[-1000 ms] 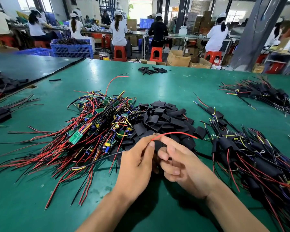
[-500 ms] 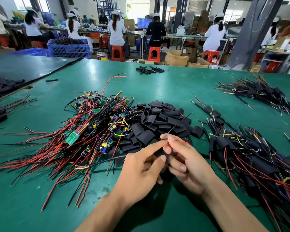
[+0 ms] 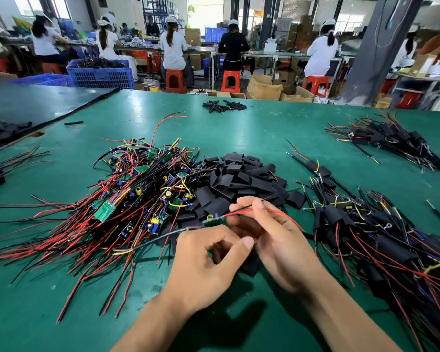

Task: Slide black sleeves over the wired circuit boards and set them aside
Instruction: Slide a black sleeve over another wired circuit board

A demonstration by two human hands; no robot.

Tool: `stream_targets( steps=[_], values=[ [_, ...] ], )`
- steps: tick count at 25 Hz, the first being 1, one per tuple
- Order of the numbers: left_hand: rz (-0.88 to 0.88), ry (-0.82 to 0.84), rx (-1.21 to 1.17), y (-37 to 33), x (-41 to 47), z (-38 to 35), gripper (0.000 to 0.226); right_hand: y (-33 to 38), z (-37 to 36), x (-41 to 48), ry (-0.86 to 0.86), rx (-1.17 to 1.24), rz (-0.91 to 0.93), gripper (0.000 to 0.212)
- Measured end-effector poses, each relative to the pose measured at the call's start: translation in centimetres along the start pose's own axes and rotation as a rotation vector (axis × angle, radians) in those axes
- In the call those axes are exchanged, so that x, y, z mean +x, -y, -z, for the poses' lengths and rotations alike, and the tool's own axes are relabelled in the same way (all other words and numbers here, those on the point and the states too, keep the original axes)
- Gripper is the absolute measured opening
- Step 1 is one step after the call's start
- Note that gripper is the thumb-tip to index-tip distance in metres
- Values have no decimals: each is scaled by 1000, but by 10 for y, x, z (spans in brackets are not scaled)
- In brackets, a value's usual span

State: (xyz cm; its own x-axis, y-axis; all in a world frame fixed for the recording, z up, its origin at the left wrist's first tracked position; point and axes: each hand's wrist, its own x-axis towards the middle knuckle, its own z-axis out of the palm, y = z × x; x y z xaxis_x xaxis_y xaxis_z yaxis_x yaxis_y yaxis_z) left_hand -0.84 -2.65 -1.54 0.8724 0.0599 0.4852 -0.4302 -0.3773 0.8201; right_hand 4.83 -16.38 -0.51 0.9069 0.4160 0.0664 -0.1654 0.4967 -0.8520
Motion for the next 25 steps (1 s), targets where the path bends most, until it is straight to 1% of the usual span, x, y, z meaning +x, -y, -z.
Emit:
stream_targets(
  steps=[3,4,6,8,10,13,15,17,18,19,22,23,25],
  values=[
    [-38,42,209,6,0,-4,28,8,0,3,-55,160,18,26],
    [-19,57,224,7,-1,-7,25,9,1,3,-78,204,10,27],
    [84,17,105,9,0,-11,18,12,3,3,-119,284,-32,26],
    [188,-78,-58,9,4,-12,18,13,4,3,-138,340,-61,25],
    [221,-129,-147,5,7,-11,17,11,4,3,-135,356,-70,23],
    [253,-120,-317,-3,8,-12,29,8,4,4,-145,320,-83,21],
    [265,-97,-369,-7,6,-13,33,5,6,5,-183,208,-76,22],
    [261,-49,-356,-8,6,-13,29,1,8,6,-252,99,-48,22],
    [275,-26,-390,-8,7,-13,24,0,9,7,-287,74,-34,22],
    [307,-7,-453,-8,8,-13,23,-1,10,7,-317,64,-19,23],
    [439,26,-666,-10,10,-11,32,2,10,9,-395,73,57,24],
    [486,17,-728,-10,12,-11,37,4,11,8,-419,83,86,24],
    [580,-60,-862,-9,16,-8,42,9,13,8,-448,130,139,25]
  ],
)
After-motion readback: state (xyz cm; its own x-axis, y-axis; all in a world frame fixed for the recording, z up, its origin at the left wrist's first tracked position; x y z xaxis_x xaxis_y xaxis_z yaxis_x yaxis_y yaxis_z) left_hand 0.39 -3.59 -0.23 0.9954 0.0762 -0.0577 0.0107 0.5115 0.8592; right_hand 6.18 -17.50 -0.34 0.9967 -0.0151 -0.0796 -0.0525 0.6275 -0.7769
